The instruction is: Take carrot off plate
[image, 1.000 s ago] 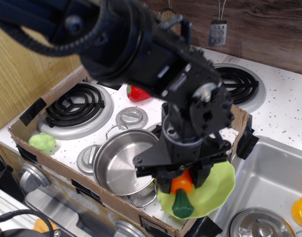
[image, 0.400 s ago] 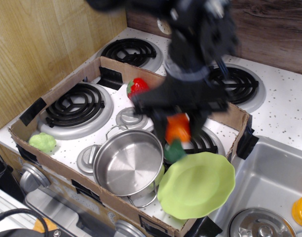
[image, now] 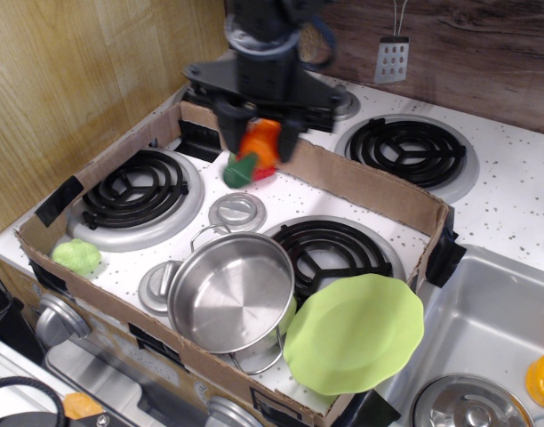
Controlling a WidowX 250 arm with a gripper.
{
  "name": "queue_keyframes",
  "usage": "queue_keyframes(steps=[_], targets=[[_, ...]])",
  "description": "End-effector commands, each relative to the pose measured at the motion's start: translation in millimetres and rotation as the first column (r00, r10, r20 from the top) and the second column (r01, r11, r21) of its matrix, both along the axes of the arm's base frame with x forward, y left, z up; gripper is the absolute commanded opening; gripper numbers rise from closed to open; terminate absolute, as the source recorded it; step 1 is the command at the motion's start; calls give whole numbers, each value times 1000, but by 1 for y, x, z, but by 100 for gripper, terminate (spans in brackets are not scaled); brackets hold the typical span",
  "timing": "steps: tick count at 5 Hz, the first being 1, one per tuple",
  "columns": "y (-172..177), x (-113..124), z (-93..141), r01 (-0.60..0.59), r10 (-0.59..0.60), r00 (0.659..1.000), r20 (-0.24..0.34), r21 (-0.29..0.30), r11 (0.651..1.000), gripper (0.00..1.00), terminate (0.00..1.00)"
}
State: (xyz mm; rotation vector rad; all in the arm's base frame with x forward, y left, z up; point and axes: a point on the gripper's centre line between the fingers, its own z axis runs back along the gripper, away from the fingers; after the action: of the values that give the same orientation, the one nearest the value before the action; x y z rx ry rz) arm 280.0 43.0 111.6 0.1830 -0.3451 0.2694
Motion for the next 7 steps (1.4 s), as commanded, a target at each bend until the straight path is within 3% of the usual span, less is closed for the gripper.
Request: queue_keyframes(steps=[1, 3, 5, 6, 7], targets=[[51, 26, 0, 51, -59, 997, 45, 156, 986, 0, 0], [98, 27, -42, 107, -105, 994, -26, 184, 977, 0, 0], [121, 24, -63, 114, -116, 993, -4, 212, 971, 0, 0], [123, 25, -59, 129, -130, 991, -6, 198, 972, 100, 0], [116, 26, -49, 152, -149, 988, -29, 227, 962, 100, 0]])
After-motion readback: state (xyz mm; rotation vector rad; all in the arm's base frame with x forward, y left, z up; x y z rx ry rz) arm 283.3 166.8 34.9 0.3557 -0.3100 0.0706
